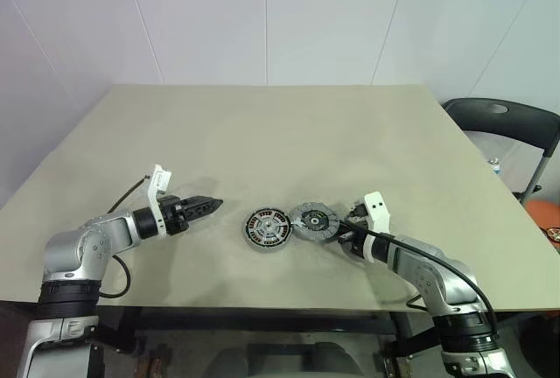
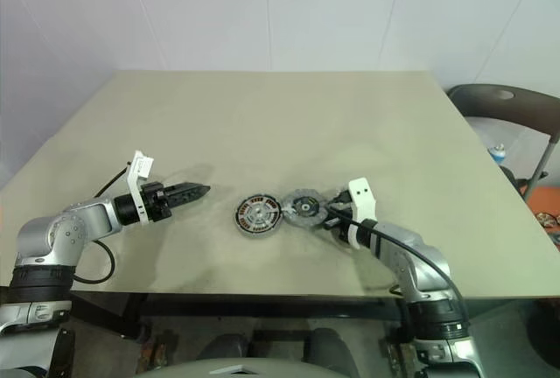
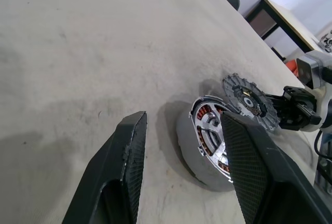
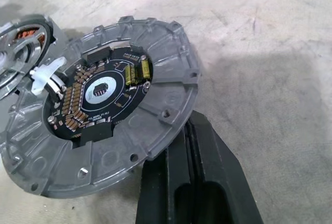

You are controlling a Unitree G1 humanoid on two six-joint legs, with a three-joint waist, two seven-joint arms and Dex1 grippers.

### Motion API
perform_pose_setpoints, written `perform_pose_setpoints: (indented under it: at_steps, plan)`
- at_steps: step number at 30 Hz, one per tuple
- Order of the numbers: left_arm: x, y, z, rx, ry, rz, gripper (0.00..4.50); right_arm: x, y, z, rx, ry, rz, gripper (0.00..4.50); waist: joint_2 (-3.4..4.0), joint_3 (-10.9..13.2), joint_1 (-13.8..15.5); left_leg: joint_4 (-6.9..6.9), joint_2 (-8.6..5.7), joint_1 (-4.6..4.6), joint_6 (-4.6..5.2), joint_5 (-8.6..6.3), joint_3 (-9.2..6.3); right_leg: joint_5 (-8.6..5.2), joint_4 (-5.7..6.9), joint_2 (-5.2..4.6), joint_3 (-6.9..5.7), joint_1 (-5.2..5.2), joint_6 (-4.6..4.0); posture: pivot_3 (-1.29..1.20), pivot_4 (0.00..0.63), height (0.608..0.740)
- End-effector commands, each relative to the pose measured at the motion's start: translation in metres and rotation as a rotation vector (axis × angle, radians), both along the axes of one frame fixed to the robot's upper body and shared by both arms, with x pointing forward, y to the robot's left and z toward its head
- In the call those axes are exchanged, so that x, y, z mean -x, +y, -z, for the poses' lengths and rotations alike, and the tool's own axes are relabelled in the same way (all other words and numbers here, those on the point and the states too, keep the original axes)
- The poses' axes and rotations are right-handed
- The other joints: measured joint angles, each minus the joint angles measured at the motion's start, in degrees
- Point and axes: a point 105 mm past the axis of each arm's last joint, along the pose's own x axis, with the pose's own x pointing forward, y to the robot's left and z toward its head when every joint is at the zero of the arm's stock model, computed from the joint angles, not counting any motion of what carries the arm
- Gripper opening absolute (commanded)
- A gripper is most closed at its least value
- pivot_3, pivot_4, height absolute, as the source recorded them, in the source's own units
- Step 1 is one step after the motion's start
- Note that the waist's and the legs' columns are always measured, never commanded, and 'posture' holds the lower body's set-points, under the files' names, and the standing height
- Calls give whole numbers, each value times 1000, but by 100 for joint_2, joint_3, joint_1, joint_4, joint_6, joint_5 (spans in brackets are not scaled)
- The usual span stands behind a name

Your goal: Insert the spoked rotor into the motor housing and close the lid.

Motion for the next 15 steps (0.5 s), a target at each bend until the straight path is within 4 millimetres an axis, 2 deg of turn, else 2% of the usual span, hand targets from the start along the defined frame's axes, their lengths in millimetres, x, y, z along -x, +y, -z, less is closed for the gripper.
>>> perform_pose_setpoints:
  at_steps: [1, 3, 6, 10, 15]
  plan:
    - [-5, 0, -12, -2, -51, 10, 2426, -8, 9, -24, -40, -72, -28, 19, 3, 2, -2, 0, 0, 0, 0, 0, 0, 0, 0, 0, 0, 0, 0, 0, 0, 740]
    - [-5, 0, -12, -2, -50, 11, 2426, -10, 12, -30, -75, -69, -34, 19, 8, 6, -5, 0, 0, 1, 0, 0, 0, 0, 0, 0, 0, 0, -1, 0, 0, 740]
    - [-4, 0, -11, -3, -48, 11, 2426, -14, 23, -56, -246, -58, -50, 19, 15, 11, -15, 0, 2, 1, 0, 0, 0, 0, 2, 2, 0, -1, 0, 0, 0, 740]
    - [-4, 0, -11, -5, -46, 12, 2426, -4, 44, -79, -301, -55, -200, 19, 18, 13, -5, -1, 2, -1, 0, 0, 0, 1, 3, 2, 1, -4, 0, 0, 0, 740]
    - [-4, 0, -11, -5, -49, 11, 2426, 7, 57, -75, -241, -31, -298, 19, 17, 12, 0, -3, 0, -5, 7, -4, 1, 0, -4, -2, 0, -4, 2, 0, 0, 740]
